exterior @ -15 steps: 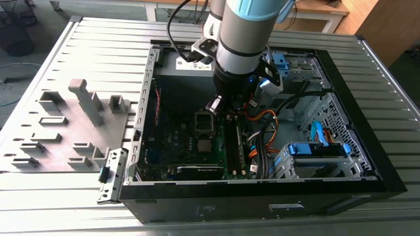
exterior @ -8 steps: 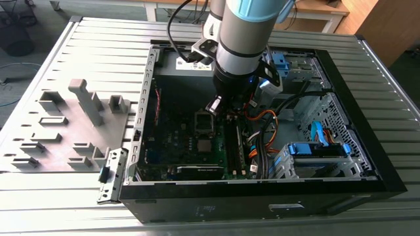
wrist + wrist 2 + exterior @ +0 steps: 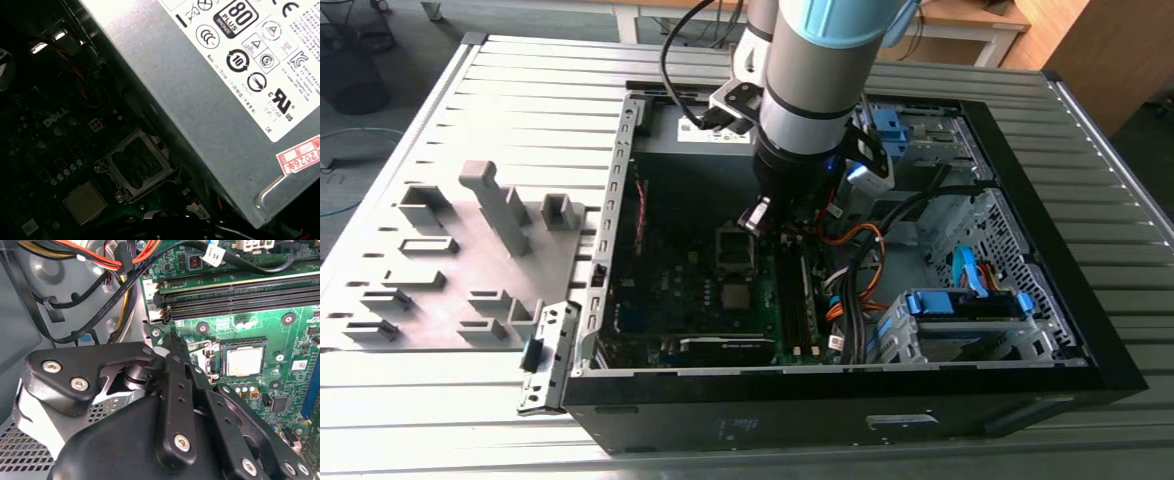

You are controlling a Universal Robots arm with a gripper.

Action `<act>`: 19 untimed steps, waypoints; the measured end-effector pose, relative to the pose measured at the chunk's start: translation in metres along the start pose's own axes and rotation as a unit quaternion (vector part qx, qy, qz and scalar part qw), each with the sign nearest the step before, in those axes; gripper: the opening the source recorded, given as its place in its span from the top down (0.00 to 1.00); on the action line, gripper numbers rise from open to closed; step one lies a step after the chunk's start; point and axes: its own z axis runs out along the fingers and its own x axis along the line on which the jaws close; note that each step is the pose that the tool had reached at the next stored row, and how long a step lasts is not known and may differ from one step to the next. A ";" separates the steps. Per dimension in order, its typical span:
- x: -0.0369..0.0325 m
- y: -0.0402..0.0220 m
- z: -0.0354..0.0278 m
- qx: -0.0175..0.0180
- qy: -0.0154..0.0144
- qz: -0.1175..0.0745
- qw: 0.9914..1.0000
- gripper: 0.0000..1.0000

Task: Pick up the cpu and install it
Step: 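Close the cpu cover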

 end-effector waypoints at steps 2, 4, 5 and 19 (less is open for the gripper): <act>0.0000 0.0000 0.0000 0.000 0.000 0.000 1.000 0.89; 0.0000 0.0000 0.0000 0.000 0.000 0.000 1.000 0.89; 0.0000 0.0000 0.0000 0.000 0.000 0.000 1.000 0.89; -0.0029 0.0026 0.0116 0.000 0.000 0.000 1.000 0.89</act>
